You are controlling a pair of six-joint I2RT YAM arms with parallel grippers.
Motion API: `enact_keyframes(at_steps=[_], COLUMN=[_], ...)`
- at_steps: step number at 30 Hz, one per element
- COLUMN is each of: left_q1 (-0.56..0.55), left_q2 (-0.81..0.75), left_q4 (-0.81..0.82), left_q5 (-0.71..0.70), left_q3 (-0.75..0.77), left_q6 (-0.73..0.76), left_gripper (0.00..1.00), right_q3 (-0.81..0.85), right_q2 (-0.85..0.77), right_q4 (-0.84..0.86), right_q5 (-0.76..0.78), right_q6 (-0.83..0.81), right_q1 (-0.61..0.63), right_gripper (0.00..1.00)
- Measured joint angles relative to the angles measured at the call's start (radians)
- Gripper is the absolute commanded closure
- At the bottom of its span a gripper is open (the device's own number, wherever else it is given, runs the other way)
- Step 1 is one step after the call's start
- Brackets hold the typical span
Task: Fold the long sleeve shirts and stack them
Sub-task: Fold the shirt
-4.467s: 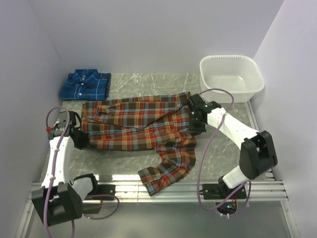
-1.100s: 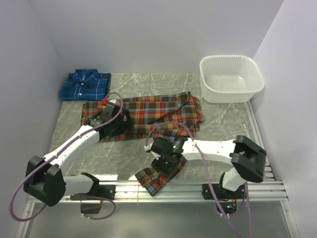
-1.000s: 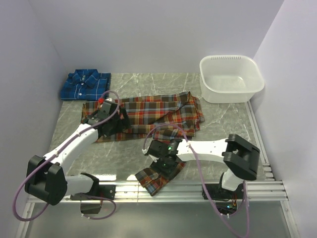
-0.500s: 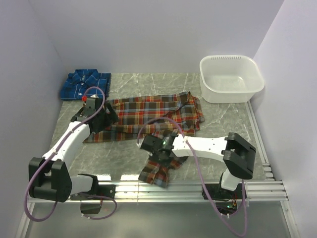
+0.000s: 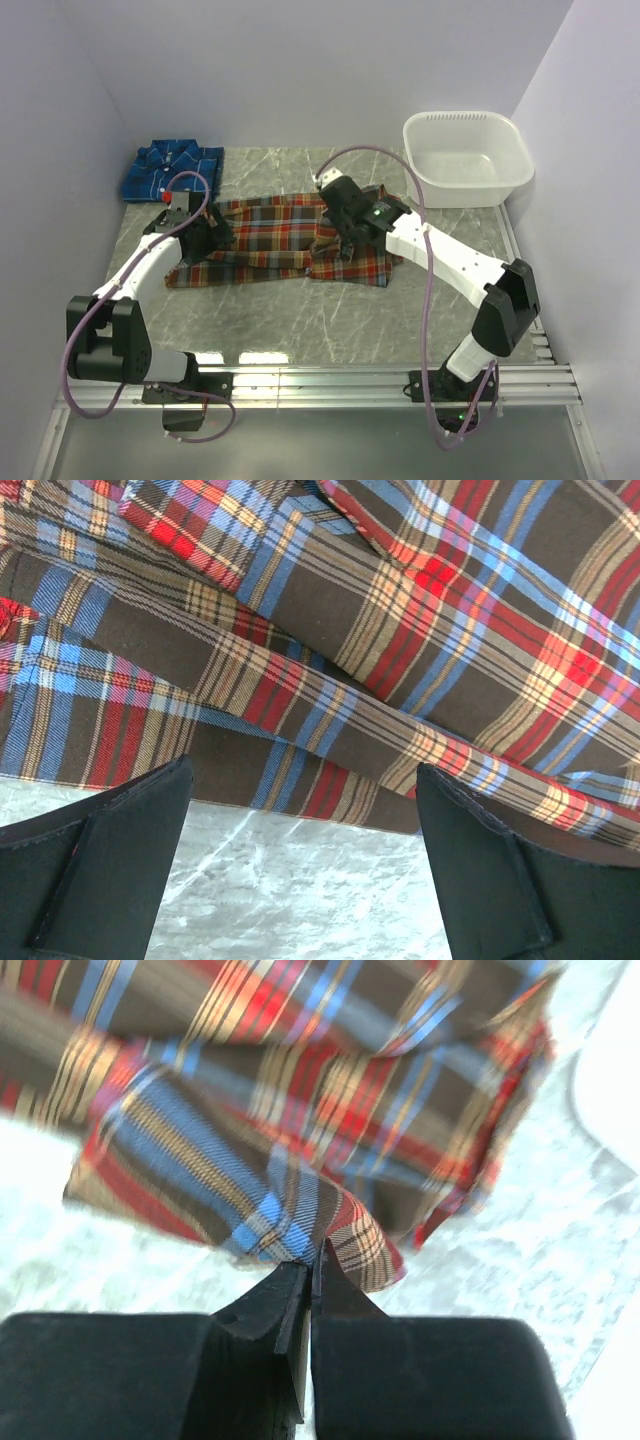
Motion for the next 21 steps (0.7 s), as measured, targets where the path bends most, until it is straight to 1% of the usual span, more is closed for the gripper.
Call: enact_keyframes(at_steps=[8, 21], left_q1=[0.014, 0.034], left_q2=[0.035, 0.064], left_q4=[0.012, 0.020], left_q5=[0.000, -0.001], left_q3=[-0.003, -0.010], left_q6=[0.000, 0.003], left_gripper=[0.01, 0.01], right_q3=[0.121, 0.249], right_q2=[0.092, 0.238], right_q4=[0.138, 0.339], right_q5=[0.056, 0.150], right_q6=[-0.049, -0.139], right_q1=[-0.074, -0.135], right_gripper=[1.00, 1.00])
